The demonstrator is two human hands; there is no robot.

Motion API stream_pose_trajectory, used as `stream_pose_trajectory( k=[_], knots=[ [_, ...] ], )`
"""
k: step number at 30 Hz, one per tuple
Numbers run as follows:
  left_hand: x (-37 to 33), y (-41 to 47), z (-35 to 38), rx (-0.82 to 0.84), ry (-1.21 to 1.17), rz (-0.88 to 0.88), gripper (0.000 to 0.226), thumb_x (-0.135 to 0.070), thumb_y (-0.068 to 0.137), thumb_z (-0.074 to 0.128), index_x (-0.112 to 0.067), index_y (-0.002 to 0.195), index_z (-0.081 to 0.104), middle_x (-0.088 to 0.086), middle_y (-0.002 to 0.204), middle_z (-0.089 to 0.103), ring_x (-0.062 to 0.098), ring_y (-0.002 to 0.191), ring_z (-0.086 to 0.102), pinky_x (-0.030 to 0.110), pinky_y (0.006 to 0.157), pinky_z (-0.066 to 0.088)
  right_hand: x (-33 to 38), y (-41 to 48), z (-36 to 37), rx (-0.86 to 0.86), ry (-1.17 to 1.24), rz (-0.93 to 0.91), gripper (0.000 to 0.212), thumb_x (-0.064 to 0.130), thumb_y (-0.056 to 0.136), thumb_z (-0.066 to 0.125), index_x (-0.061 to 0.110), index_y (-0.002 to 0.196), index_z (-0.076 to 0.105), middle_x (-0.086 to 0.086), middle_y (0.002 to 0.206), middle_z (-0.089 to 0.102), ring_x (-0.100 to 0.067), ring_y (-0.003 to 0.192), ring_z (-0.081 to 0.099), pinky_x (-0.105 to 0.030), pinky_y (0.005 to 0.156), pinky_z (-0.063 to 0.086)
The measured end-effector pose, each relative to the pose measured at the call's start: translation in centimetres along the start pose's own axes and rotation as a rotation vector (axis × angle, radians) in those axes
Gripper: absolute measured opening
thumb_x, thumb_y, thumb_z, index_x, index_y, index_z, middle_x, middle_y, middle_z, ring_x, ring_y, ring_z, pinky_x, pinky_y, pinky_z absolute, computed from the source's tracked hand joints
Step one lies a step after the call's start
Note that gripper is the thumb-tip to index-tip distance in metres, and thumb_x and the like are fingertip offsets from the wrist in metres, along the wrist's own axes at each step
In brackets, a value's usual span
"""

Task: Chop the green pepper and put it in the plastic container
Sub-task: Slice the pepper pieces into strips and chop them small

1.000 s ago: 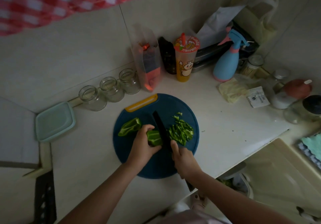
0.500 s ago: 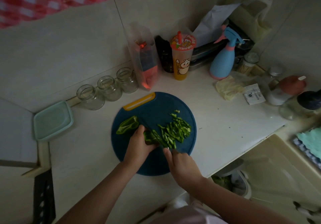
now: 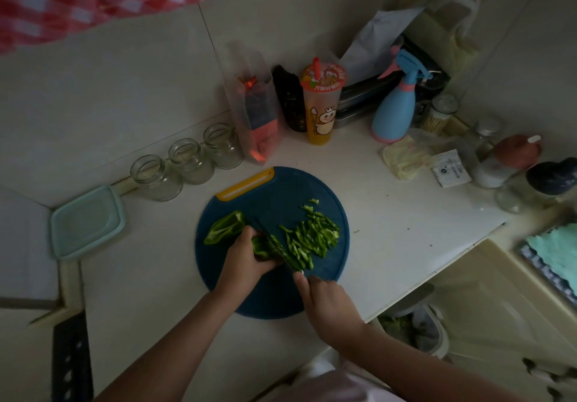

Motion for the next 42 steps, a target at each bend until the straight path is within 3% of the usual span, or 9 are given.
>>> stream_pose_trajectory(
  k=[4,6,13,18,22,31,36,39,42],
  knots=[
    [-0.1,0.1,0.0,0.011,-0.022,-0.006,0.053,-0.018,0.061,0.087,-0.016,0.099,0.050,-0.001,0.094,0.066,0.011,0.090,0.064,0.017,0.074,0.046,0.0,0.2,0.0,-0.011,0.039,-0.010,0.046,0.051,0.098,0.024,0.024,0.062,0.035,0.006,0.058,0.041,-0.025,0.065,0.049,-0.036,0.067,0.038],
    [-0.1,0.1,0.0,0.015,-0.025,-0.005,0.053,-0.019,0.060,0.088,-0.017,0.098,0.050,-0.002,0.094,0.066,0.011,0.090,0.064,0.018,0.076,0.047,0.1,0.3,0.2,0.000,0.054,-0.005,0.047,0.050,0.098,0.025,0.024,0.061,0.034,0.006,0.057,0.041,-0.020,0.062,0.044,-0.036,0.067,0.038],
    [-0.2,-0.2,0.0,0.002,0.006,0.005,0.052,-0.022,0.060,0.087,-0.015,0.096,0.050,-0.002,0.094,0.065,0.012,0.090,0.063,0.026,0.078,0.049,0.0,0.7,1.2,0.015,0.019,0.048,0.044,0.049,0.099,0.023,0.024,0.064,0.033,-0.015,0.081,0.061,-0.034,0.083,0.059,-0.038,0.071,0.041],
    [-0.3,-0.4,0.0,-0.017,0.025,0.019,0.050,-0.019,0.063,0.085,-0.015,0.094,0.046,-0.002,0.096,0.061,0.012,0.093,0.059,0.022,0.077,0.045,0.5,0.7,1.4,0.013,-0.091,0.064,0.051,0.052,0.099,0.021,0.014,0.092,0.054,-0.014,0.096,0.066,-0.034,0.093,0.062,-0.038,0.076,0.045],
    [0.4,-0.4,0.1,-0.042,0.028,0.003,0.051,-0.021,0.062,0.084,-0.013,0.095,0.047,0.002,0.096,0.063,0.014,0.091,0.061,0.025,0.075,0.048,1.2,1.1,1.0,0.003,-0.228,0.089,0.053,0.052,0.100,0.021,0.011,0.107,0.054,-0.012,0.106,0.066,-0.033,0.101,0.061,-0.036,0.076,0.044],
    [0.5,-0.3,0.0,-0.069,0.061,0.020,0.050,-0.019,0.067,0.081,-0.016,0.100,0.044,-0.002,0.097,0.055,0.015,0.092,0.057,0.023,0.074,0.043,1.8,3.0,1.2,0.018,-0.214,0.182,0.057,0.054,0.099,0.020,0.011,0.107,0.057,-0.012,0.109,0.065,-0.032,0.103,0.061,-0.035,0.078,0.045],
    [0.3,-0.8,0.1,-0.058,0.040,0.073,0.048,-0.029,0.065,0.084,-0.016,0.097,0.050,-0.001,0.097,0.060,0.010,0.088,0.059,0.022,0.072,0.047,2.1,4.3,0.4,0.045,0.041,0.200,0.056,0.050,0.100,0.021,0.010,0.090,0.060,-0.018,0.100,0.064,-0.034,0.099,0.061,-0.037,0.084,0.045],
    [0.6,-1.0,-0.1,-0.098,0.029,0.073,0.054,-0.024,0.060,0.088,-0.013,0.099,0.052,0.000,0.096,0.062,0.010,0.088,0.061,0.016,0.070,0.046,0.5,3.9,-0.6,0.051,0.142,0.180,0.051,0.043,0.102,0.024,0.007,0.082,0.054,-0.015,0.082,0.060,-0.032,0.080,0.062,-0.034,0.067,0.052],
    [0.3,-1.2,-0.1,-0.135,0.052,0.110,0.053,-0.022,0.060,0.088,-0.010,0.098,0.052,0.002,0.095,0.061,0.012,0.087,0.060,0.021,0.071,0.048,-1.2,2.4,-1.3,0.040,0.251,0.216,0.062,0.053,0.098,0.025,0.007,0.062,0.046,-0.009,0.061,0.052,-0.018,0.048,0.052,-0.024,0.042,0.041]
  ],
)
Point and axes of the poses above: each hand's wrist, its own y-axis towards the middle knuckle, its own z-axis out of the palm, x = y × z, the point moved 9 cm from there along y, towards the middle knuckle
